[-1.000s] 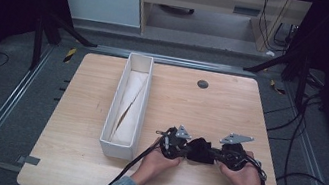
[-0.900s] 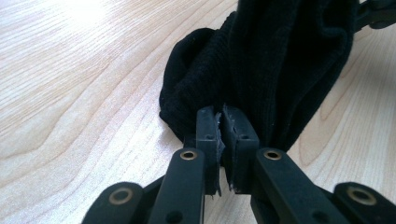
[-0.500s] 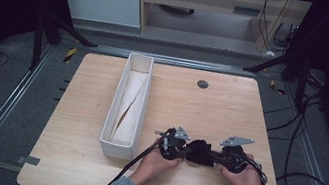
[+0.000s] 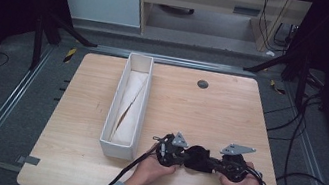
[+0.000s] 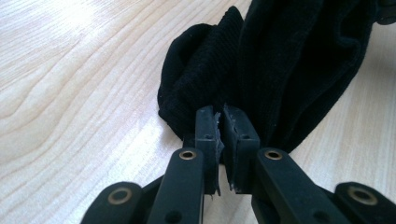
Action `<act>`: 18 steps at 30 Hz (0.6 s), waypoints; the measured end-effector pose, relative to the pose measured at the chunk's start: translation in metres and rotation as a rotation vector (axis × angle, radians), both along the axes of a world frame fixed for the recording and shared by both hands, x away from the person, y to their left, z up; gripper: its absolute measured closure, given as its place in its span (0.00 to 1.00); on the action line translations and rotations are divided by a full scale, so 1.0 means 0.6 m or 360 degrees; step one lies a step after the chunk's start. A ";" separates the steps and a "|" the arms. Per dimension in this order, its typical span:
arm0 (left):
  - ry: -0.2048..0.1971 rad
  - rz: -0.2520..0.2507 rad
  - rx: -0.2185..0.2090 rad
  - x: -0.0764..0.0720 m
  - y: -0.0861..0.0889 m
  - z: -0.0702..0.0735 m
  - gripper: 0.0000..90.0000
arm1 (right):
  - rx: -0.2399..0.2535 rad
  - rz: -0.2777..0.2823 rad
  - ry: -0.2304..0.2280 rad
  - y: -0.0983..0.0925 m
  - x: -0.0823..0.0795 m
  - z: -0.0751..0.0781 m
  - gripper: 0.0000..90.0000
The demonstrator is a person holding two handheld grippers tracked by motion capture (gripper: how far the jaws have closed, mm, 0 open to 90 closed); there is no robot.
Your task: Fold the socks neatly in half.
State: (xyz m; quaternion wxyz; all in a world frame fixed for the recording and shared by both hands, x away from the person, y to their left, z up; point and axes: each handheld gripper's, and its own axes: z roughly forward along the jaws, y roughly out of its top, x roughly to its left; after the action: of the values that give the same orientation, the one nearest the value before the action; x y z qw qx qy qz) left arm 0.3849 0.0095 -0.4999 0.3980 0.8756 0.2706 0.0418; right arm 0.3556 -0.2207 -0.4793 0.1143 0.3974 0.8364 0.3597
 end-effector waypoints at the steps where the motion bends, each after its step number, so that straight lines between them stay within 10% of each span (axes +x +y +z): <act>1: -0.0002 0.0004 -0.0003 -0.001 0.000 0.000 0.93 | 0.0000 -0.0001 -0.0003 0.000 -0.001 0.000 0.93; 18: -0.0137 0.0033 -0.0184 -0.017 0.024 0.061 0.72 | -0.0001 -0.0011 -0.0005 -0.001 -0.001 0.004 0.91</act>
State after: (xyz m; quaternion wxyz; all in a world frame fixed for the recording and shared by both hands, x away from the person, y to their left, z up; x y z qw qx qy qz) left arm 0.3746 0.0239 -0.4632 0.4588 0.8456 0.2643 0.0678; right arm 0.3552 -0.2210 -0.4766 0.1171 0.3996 0.8350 0.3597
